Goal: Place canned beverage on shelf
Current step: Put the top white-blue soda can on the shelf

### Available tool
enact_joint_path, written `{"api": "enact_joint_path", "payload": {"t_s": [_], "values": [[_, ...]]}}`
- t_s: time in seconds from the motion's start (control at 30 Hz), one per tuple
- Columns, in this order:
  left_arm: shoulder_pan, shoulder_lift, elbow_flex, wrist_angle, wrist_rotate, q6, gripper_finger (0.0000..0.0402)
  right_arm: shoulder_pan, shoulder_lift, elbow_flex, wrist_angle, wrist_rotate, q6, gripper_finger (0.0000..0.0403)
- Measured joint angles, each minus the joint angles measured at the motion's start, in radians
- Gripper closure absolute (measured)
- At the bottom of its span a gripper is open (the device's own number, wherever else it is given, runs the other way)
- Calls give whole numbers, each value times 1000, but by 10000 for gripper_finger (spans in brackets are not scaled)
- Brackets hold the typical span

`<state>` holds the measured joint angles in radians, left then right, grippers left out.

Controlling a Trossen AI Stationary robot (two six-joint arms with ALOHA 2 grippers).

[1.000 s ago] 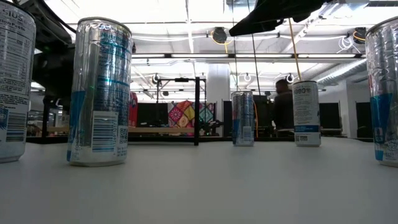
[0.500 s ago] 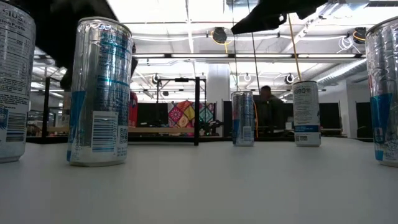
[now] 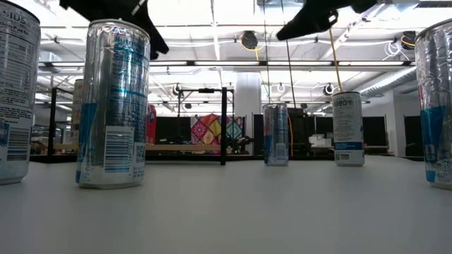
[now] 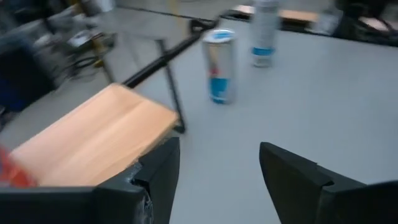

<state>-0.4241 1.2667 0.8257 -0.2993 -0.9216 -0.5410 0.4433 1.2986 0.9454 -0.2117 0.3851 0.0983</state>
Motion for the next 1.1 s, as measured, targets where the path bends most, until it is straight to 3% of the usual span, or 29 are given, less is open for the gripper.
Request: {"api": "enact_joint_path", "payload": {"t_s": [0.13,0.4,0.53,0.67,0.8,1.1], "values": [[-25,0,1,69,76,116,215,12,-13,78,-220,138,36,96],[-69,0,1,83,90,135,316,-40,-28,108,-336,267,-30,96],[-69,0,0,84,89,131,349,-119,-34,108,-376,256,-77,96],[-67,0,0,102,89,176,368,-223,-47,106,-439,147,-115,99],[-67,3,-1,154,88,223,373,-328,-69,107,-477,78,-162,111],[-54,36,-1,319,80,343,373,-515,-82,219,-697,27,-139,121]]}}
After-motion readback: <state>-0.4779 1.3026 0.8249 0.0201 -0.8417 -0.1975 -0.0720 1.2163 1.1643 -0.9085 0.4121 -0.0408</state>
